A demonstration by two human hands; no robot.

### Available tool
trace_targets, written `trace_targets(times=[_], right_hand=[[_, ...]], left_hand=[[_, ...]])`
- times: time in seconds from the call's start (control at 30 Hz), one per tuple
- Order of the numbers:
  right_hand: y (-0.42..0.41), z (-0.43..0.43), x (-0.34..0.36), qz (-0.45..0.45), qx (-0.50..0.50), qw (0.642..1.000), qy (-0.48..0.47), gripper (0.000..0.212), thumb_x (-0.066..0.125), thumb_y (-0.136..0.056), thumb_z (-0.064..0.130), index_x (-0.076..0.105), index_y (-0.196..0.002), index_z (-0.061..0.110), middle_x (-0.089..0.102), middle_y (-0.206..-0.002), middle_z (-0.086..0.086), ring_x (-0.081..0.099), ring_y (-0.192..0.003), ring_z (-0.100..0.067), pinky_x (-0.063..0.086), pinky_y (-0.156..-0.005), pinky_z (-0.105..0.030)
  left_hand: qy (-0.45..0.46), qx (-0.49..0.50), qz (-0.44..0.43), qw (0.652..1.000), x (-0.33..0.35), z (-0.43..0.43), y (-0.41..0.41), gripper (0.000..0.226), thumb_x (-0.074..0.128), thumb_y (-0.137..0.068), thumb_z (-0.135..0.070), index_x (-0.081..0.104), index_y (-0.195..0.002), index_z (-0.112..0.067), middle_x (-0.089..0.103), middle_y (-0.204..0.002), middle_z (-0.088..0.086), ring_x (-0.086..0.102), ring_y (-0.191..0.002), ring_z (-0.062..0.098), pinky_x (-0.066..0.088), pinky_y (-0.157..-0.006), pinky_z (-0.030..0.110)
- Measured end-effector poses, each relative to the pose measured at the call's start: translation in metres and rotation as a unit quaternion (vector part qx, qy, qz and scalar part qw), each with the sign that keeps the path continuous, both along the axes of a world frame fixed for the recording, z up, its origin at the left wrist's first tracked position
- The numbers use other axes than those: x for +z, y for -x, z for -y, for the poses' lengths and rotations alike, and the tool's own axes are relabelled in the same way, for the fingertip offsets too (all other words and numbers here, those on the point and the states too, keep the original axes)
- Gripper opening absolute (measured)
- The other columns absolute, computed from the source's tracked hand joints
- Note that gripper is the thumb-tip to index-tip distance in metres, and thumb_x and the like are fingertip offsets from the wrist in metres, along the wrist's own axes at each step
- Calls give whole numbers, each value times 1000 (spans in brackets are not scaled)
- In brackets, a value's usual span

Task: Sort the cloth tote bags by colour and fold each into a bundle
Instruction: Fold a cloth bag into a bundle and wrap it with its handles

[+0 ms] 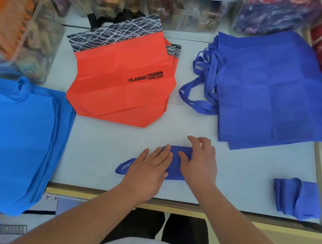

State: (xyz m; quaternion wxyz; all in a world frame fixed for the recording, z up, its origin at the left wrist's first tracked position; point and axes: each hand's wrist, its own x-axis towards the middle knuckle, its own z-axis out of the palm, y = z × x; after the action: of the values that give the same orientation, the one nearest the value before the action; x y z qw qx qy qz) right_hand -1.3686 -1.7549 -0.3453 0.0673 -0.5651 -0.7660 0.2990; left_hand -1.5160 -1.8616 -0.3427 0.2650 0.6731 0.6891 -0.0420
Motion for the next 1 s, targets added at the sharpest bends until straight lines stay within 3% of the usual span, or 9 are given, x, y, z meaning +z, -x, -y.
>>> trace_targets(times=[0.07,0.13,0.27,0.37,0.43,0.6,0.7,0.83,1.0], right_hand=[[9,14,3,-9,77,993,-92,41,60,-98,22,58,-138,15,51,-147,-6,46,-136,-27,44,-107,-44],[12,24,-3,8,145,988,-59,47,34,-105,31,49,-148,17,42,-158,-1,27,-152,-18,15,-125,-46],[-4,18,-15,16,177,983,46,66,-1,-101,52,13,-162,30,3,-168,18,-13,-151,5,-24,-119,-30],[-6,15,-19,52,208,975,54,65,-3,-98,54,-2,-160,33,-11,-166,20,-20,-150,4,-27,-116,-28],[-7,14,-21,55,211,973,74,64,-3,-95,55,-8,-157,37,-14,-166,21,-23,-149,4,-26,-115,-28],[-7,3,-14,61,241,958,145,65,2,-91,61,-17,-151,43,-27,-161,26,-32,-143,7,-24,-119,-39],[-1,5,-10,115,243,953,138,59,6,-101,59,-24,-150,42,-33,-158,25,-37,-141,5,-21,-121,-43],[2,9,-7,135,240,953,129,63,1,-97,62,-27,-149,42,-37,-157,23,-39,-141,3,-22,-120,-44],[1,11,-11,125,227,959,117,69,-15,-88,69,-27,-150,42,-34,-160,21,-40,-140,4,-18,-122,-46]], left_hand=[[-21,40,30,999,-1,-1,-12,63,38,-106,-34,13,-162,-22,0,-170,-3,9,-156,17,9,-126,42],[-24,61,71,995,0,-5,-20,66,41,-104,-30,11,-163,-23,4,-170,-4,8,-156,15,9,-127,40],[-85,76,183,977,-3,-5,-12,73,57,-92,-9,32,-158,-25,22,-167,-8,34,-146,12,31,-119,33],[-161,76,146,973,-8,3,2,43,67,-82,-6,69,-124,-17,63,-132,-2,58,-110,19,53,-91,35],[-164,35,74,983,-8,11,11,23,74,-75,-11,74,-98,-13,68,-101,0,60,-91,23,52,-73,35],[-119,-8,30,992,-5,24,24,33,80,-64,-23,72,-95,-15,63,-108,1,53,-95,22,53,-78,39],[-159,-12,104,982,11,26,25,16,76,-76,-10,71,-90,-11,65,-121,3,57,-107,22,53,-92,37],[-67,35,223,972,44,38,43,20,67,-92,-30,68,-108,-18,56,-142,-10,43,-137,5,38,-111,24],[55,312,394,863,84,21,56,15,65,-98,-29,65,-92,-15,72,-80,-2,66,-80,3,48,-77,21]])
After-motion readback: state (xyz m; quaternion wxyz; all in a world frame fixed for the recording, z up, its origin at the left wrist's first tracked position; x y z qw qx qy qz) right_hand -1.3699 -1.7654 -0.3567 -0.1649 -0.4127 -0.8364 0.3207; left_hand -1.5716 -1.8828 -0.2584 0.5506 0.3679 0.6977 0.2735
